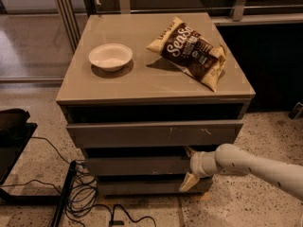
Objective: Open middle drawer
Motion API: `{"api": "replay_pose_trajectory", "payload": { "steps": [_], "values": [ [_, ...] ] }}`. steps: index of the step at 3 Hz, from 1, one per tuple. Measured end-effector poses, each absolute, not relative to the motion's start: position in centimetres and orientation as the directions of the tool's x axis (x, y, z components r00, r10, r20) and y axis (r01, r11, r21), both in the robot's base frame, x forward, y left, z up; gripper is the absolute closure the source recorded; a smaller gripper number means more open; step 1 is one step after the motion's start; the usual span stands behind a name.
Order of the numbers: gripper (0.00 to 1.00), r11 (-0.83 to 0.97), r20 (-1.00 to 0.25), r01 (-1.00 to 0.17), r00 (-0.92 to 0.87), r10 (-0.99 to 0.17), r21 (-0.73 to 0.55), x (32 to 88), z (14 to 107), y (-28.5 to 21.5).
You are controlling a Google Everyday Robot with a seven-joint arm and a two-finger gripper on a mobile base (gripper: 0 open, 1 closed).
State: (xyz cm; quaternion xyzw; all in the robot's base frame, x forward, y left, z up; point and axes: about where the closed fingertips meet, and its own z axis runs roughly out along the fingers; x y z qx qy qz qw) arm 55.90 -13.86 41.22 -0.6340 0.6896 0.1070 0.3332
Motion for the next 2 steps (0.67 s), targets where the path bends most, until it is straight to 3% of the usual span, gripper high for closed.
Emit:
{"api": "replay_pose_trajectory", "payload": {
  "steps": [1, 2],
  "values": [
    [0.0, 0.182, -0.6, -0.953, 0.0, -0.8, -0.243, 56.38, 40.19, -14.87],
    [0.19, 0.182, -0.601, -0.953, 0.0, -0.799, -0.242, 56.44, 40.2, -14.89]
  ]
}}
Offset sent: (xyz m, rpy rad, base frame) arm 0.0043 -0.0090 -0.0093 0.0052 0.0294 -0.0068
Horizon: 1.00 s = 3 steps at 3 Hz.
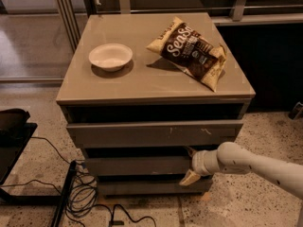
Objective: Open middle drawer
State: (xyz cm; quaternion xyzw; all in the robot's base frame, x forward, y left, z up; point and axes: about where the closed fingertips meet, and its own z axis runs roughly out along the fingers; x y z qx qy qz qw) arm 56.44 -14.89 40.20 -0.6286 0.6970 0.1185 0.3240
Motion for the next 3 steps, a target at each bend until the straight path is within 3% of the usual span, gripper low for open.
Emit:
{"api": "replay_pose_trajectory", "payload": {
  "steps": [3],
  "values": [
    [0.88, 0.182, -0.601, -0.953, 0.0, -0.799, -0.242, 56.44, 40.2, -14.88]
  ]
}}
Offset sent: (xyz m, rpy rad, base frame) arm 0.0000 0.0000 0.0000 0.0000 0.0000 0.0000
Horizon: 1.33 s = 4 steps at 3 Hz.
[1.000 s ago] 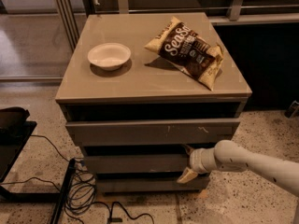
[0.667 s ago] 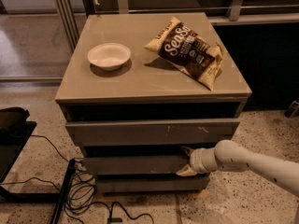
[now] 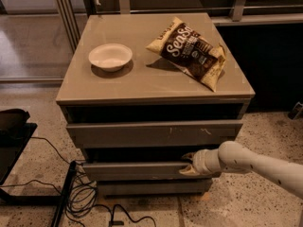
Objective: Open middle drawer
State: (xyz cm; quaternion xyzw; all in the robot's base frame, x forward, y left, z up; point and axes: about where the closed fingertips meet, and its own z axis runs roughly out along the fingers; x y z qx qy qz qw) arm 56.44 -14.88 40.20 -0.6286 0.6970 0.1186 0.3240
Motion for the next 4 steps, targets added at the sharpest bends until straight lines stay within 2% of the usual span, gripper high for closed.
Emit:
{"api": "replay_pose_trajectory", "payload": {
  "steps": [1, 3, 4],
  "values": [
    [1.0, 0.182, -0.601, -0.953, 0.0, -0.799, -0.242, 56.4, 41.1, -15.0],
    [1.0, 0.174, -0.603, -0.946, 0.028, -0.797, -0.274, 55.7, 41.8, -14.8],
    [1.0, 0.192, -0.609, -0.943, 0.014, -0.793, -0.272, 53.1, 41.1, -15.2]
  ]
}}
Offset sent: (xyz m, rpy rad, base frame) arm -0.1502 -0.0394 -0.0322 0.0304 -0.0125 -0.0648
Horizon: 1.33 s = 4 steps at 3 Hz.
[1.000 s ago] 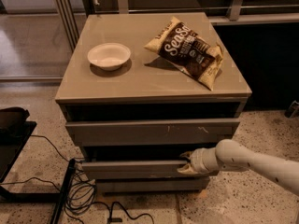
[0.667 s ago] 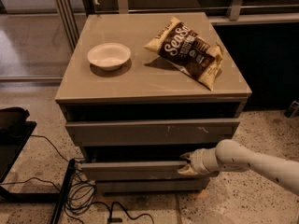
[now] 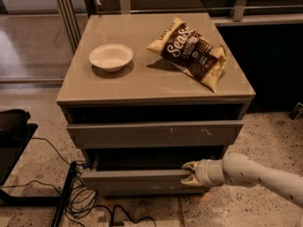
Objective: Open middle drawer
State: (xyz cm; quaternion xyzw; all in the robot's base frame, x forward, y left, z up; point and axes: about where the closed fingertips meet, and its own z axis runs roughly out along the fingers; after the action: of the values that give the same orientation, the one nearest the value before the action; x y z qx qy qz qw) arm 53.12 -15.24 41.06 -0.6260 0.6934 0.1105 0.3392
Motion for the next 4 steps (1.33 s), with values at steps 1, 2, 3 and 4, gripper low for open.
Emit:
{"api": "replay_pose_trajectory", "payload": {
  "steps": [1, 2, 3, 4],
  "values": [
    [0.82, 0.192, -0.609, -0.943, 0.014, -0.793, -0.272, 53.13, 41.06, -15.24],
    [0.58, 0.192, -0.609, -0.943, 0.014, -0.793, -0.272, 53.13, 41.05, -15.23],
    [0.35, 0.192, -0.609, -0.943, 0.014, -0.793, -0.271, 53.13, 41.05, -15.23],
    [0.38, 0.192, -0.609, -0.943, 0.014, -0.793, -0.271, 53.12, 41.05, -15.23]
  ]
}}
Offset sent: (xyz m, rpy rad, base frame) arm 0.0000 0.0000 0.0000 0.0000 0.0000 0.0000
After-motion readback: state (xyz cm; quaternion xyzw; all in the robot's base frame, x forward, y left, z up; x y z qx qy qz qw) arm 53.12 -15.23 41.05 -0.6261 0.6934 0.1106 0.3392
